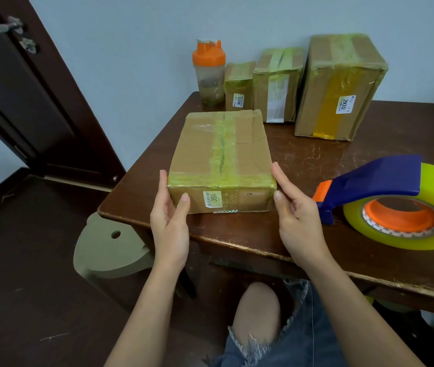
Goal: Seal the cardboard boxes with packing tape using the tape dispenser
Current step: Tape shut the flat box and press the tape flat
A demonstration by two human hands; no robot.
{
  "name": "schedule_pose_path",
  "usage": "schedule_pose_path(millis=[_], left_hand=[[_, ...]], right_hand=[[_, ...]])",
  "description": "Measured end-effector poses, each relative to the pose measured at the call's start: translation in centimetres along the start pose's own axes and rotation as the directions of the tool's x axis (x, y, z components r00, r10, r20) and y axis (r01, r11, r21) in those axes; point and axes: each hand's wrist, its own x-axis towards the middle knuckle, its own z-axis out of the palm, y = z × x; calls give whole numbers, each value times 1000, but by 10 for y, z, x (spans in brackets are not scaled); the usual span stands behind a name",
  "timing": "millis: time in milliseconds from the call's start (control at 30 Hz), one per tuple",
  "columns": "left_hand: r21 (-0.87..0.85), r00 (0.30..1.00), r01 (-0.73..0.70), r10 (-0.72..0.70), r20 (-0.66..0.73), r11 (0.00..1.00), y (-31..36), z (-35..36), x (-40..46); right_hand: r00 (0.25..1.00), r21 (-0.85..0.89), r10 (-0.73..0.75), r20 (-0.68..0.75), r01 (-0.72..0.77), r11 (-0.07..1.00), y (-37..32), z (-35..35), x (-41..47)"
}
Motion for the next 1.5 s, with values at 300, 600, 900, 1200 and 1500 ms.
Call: schedule_pose_path(millis=[300, 600, 900, 1200, 1500], left_hand=[[373, 998, -53, 36, 53, 926, 1, 16, -6], [-121, 996, 87, -88, 2, 989, 3, -23, 15], [-204, 992, 109, -121, -46, 973, -1, -21, 16], [-90, 989, 16, -29, -143, 996, -1, -16, 16], [-189, 981, 13, -48, -186, 982, -3, -16, 23]], right_hand=[[993, -25, -57, -105, 55, 998, -3, 7, 1], [991, 26, -21, -134, 25, 999, -3, 5, 0], [989, 64, 8, -150, 2, 998, -2, 5, 2], [980, -5, -44, -196, 44, 999, 0, 9, 2], [976, 42, -49, -211, 59, 997, 2, 11, 5]])
